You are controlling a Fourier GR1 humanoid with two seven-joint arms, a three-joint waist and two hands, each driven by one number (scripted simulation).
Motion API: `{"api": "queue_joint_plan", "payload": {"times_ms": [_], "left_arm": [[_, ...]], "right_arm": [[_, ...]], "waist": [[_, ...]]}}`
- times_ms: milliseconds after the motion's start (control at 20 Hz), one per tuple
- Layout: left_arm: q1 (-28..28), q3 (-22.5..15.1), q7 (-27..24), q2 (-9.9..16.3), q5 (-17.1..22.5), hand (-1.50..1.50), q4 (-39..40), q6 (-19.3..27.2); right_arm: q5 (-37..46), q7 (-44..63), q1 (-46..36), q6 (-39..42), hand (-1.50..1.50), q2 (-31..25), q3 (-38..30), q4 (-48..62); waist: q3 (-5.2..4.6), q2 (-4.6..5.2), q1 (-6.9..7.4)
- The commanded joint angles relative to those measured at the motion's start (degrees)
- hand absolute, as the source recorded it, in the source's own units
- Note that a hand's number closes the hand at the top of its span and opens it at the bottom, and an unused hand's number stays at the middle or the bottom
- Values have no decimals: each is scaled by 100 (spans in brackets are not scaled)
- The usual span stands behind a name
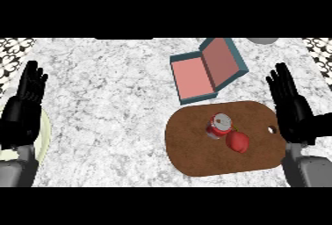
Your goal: Pick the bell pepper from the cutting board and place it in the cardboard box
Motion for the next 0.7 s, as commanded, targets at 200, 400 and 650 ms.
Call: {"api": "queue_joint_plan", "payload": {"times_ms": [200,400,650], "left_arm": [[793,222,811,94,936,0,-314,-800],[721,144,1075,-65,1185,0,-29,-892],[835,341,1361,128,1542,0,-262,-1182]], "right_arm": [[1137,613,647,-383,-150,-676,288,-1312],[2378,-588,708,-1702,-150,-969,-569,-1398],[3505,-1158,2131,-1794,-150,-630,777,-2845]], "waist": [[-52,-171,-59],[-43,-183,-303],[-44,-161,-170]]}}
